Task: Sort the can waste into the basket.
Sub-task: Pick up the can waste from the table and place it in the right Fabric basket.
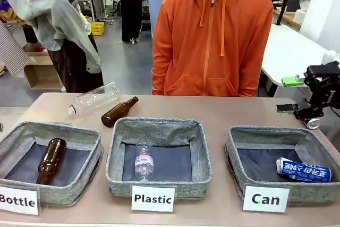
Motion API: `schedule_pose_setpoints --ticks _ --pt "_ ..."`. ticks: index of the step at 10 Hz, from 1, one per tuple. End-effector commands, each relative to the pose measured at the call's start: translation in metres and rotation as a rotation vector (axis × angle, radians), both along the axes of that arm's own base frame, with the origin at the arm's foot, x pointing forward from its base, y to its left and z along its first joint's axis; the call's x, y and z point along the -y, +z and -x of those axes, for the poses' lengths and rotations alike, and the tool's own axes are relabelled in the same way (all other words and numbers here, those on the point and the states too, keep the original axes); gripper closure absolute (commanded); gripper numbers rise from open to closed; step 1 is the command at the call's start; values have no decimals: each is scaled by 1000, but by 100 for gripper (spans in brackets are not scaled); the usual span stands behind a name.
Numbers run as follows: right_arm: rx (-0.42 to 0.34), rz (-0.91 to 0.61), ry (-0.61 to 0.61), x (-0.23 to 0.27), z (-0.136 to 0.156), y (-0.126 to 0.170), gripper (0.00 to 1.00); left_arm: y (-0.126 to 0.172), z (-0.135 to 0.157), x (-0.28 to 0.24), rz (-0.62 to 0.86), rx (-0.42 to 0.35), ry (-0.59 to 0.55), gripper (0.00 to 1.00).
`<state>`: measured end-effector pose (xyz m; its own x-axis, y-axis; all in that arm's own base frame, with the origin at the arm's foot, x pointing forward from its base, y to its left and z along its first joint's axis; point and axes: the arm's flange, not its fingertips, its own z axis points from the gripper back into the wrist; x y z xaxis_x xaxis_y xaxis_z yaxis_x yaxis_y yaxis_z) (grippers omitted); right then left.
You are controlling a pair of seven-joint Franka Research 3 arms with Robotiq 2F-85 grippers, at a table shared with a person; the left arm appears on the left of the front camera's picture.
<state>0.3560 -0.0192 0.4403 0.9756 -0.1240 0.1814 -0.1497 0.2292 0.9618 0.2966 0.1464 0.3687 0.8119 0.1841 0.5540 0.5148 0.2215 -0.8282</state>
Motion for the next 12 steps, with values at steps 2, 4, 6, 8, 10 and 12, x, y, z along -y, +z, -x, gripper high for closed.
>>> schedule_pose_setpoints --ticks 2,4,6,8,10,12 --pt "-12 -23 3 -10 4 16 0 44 -13 29 -62 19 -20 0" --pt "-12 -23 3 -10 4 16 0 44 -13 29 -62 19 -20 0" --pt "-12 -23 3 -10 4 16 0 44 -13 29 -62 19 -20 0" --pt "-12 -23 3 -10 4 16 0 44 -13 29 -62 19 -20 0" --pt "-12 -23 3 -10 4 16 0 44 -13 29 -62 19 -20 0" --pt "8 -6 12 -5 4 11 0 44 -13 29 -62 19 -20 0"
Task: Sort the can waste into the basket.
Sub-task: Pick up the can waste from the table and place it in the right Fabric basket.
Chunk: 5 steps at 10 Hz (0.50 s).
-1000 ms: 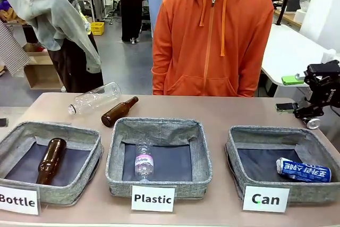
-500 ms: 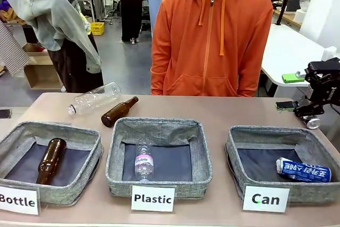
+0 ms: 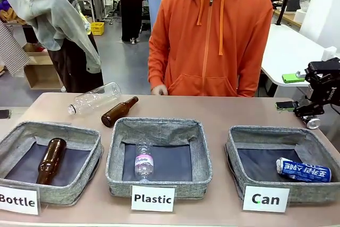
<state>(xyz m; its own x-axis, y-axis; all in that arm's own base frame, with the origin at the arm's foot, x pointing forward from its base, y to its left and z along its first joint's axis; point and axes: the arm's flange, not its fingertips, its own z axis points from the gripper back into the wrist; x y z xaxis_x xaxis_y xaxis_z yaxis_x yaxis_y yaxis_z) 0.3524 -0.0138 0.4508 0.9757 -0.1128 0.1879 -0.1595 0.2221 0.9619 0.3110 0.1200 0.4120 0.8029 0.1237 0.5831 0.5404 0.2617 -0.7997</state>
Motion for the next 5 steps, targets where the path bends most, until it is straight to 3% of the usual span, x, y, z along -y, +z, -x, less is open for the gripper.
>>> schedule_pose_setpoints --ticks 1,2,3,5 --pt "114 472 -45 -16 -3 -5 0 0 2 2 5 -4 8 0" --pt "141 767 -109 -15 -10 -1 0 0 2 2 5 -4 8 0" --pt "150 1040 -251 -6 -17 8 0 0 2 2 5 -4 8 0" --pt "158 1184 -378 8 -23 26 0 0 2 2 5 -4 8 0"
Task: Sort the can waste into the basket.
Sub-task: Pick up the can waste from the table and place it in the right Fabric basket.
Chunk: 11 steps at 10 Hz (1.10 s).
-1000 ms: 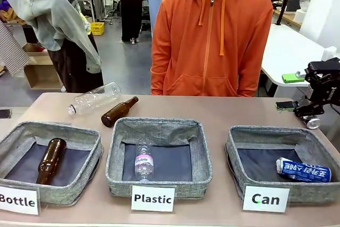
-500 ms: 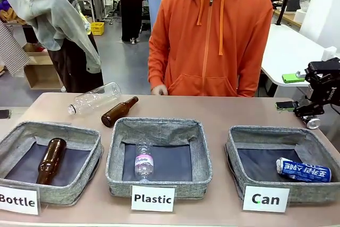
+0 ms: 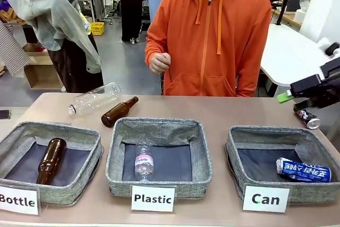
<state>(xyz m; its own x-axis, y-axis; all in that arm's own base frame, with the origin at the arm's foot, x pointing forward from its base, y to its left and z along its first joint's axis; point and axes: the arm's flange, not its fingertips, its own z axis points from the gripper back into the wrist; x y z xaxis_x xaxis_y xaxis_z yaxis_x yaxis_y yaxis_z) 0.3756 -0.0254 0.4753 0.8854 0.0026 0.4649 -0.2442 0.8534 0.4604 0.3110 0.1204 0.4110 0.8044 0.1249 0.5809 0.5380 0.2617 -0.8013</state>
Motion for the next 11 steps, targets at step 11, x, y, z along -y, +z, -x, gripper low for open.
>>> schedule_pose_setpoints --ticks 11 --pt "546 627 -572 79 19 114 0 1 2 3 5 -1 7 0"
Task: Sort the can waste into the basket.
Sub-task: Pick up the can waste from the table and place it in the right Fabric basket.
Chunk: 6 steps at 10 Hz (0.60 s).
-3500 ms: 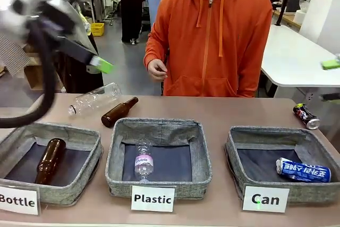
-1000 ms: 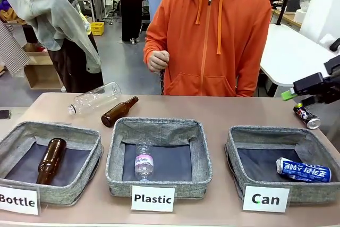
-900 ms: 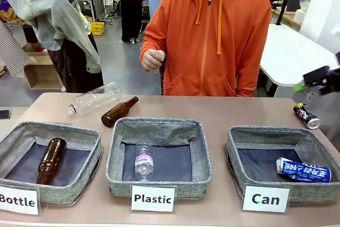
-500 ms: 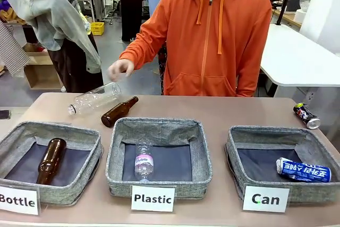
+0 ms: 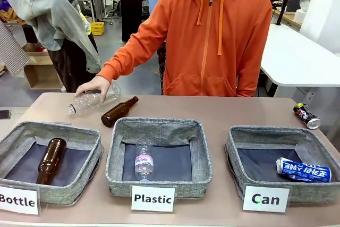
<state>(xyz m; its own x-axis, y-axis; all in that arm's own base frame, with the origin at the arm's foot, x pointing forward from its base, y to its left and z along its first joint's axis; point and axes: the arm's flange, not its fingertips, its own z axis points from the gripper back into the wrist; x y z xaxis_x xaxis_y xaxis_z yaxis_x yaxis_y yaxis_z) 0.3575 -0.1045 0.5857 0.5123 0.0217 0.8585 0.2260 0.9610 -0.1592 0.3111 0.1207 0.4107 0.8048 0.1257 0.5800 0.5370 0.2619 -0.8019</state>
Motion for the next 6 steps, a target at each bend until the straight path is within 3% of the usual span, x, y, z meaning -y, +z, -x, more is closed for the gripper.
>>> schedule_pose_setpoints --ticks 1,2,3,6 --pt "-71 -23 -39 13 -14 3 0 2 2 3 4 0 6 0" --pt "-149 -34 -10 23 -32 1 0 2 2 3 4 0 6 0" --pt "-192 -38 62 27 -46 -2 0 2 2 3 4 0 6 0" --pt "-291 -11 97 27 -89 -31 0 2 2 3 4 0 6 0"
